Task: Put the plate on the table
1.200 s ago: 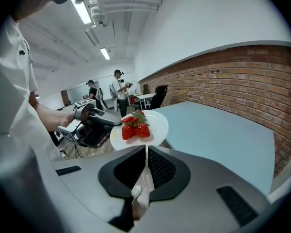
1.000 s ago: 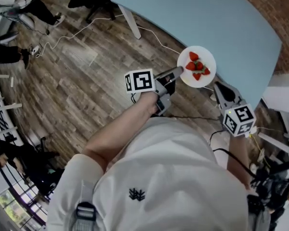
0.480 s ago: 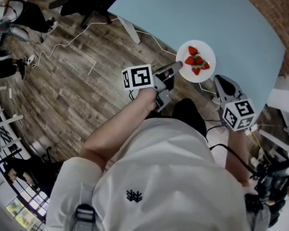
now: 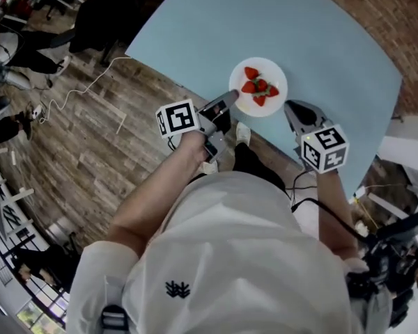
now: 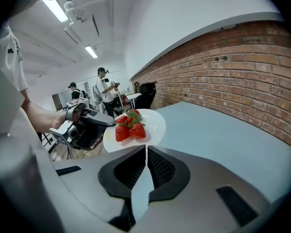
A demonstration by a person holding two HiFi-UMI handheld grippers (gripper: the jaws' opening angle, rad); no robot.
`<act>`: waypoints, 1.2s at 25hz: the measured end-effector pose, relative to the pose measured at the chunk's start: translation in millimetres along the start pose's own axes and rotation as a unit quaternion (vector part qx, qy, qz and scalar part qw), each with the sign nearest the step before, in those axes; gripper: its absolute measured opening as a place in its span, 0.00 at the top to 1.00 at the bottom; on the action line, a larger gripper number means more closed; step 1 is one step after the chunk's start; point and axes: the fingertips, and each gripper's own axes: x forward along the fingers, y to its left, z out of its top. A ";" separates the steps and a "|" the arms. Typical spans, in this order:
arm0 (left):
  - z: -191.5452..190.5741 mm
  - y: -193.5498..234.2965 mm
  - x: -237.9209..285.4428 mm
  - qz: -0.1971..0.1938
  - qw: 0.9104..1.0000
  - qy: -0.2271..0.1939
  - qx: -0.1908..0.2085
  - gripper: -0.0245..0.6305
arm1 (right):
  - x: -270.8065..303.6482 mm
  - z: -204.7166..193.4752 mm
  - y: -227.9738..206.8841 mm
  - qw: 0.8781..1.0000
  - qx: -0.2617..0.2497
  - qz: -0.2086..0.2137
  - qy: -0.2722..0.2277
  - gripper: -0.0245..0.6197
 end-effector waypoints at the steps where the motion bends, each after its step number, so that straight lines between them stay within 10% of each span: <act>1: 7.8 -1.1 9.6 0.002 1.000 -0.001 -0.004 0.94 | 3.4 5.9 -10.3 1.000 0.001 0.000 0.001 0.95; 30: 120.5 103.8 193.6 0.060 0.997 -0.036 -0.027 0.94 | 75.8 3.1 -178.7 0.996 0.047 0.018 0.068 0.95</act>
